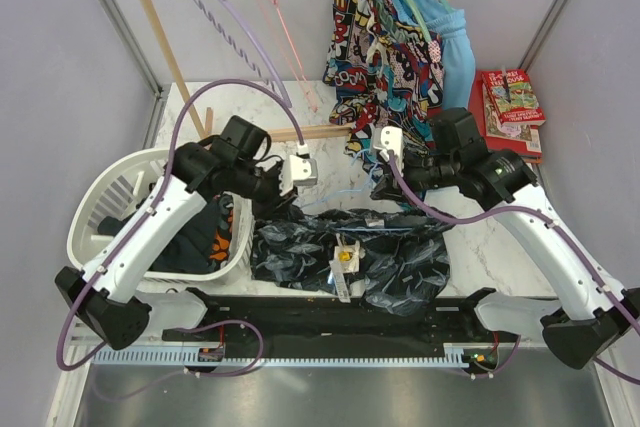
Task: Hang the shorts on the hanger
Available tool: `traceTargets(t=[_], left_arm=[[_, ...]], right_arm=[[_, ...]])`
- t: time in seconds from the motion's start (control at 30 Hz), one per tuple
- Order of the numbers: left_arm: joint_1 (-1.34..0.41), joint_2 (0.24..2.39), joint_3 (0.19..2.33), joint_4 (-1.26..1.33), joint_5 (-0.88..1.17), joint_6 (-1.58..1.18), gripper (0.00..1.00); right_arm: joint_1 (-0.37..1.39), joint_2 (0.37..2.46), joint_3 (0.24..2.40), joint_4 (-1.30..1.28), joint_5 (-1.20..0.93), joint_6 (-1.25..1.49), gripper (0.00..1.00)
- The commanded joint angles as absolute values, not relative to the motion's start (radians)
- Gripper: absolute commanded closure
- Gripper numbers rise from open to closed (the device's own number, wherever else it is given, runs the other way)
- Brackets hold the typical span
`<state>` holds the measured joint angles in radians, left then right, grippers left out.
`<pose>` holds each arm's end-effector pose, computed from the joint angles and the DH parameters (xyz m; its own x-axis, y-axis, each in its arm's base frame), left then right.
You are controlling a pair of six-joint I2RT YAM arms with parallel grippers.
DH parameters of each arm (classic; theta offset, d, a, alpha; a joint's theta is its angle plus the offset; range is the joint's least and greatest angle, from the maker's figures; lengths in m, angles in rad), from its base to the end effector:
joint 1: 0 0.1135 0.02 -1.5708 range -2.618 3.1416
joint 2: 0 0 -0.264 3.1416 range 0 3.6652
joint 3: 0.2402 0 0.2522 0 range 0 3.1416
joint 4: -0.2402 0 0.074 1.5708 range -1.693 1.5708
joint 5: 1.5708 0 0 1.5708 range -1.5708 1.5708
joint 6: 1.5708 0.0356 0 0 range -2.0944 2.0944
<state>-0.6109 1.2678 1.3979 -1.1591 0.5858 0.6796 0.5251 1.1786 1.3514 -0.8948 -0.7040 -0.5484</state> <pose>0.1769 -0.1479 0.3679 -0.0987 0.7085 -0.6988 0.9945 0.0948 -0.0443 0.1840 0.1332 0.3918 -0.0697 -0.4996 -0.8634 -0.9829 0.1823 -0.0262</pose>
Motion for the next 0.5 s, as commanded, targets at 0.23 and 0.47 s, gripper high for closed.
traceTargets(t=[0.23,0.47], left_arm=[[-0.520,1.221,1.534,-1.230,0.692,0.695,0.35],[-0.512,1.178,1.608,-1.082,0.631,0.539,0.23]], right_arm=[[0.503,1.176,1.534,-0.966,-0.609,-0.540,1.00],[0.480,1.238,1.699,-1.083,-0.335,-0.495,1.00]])
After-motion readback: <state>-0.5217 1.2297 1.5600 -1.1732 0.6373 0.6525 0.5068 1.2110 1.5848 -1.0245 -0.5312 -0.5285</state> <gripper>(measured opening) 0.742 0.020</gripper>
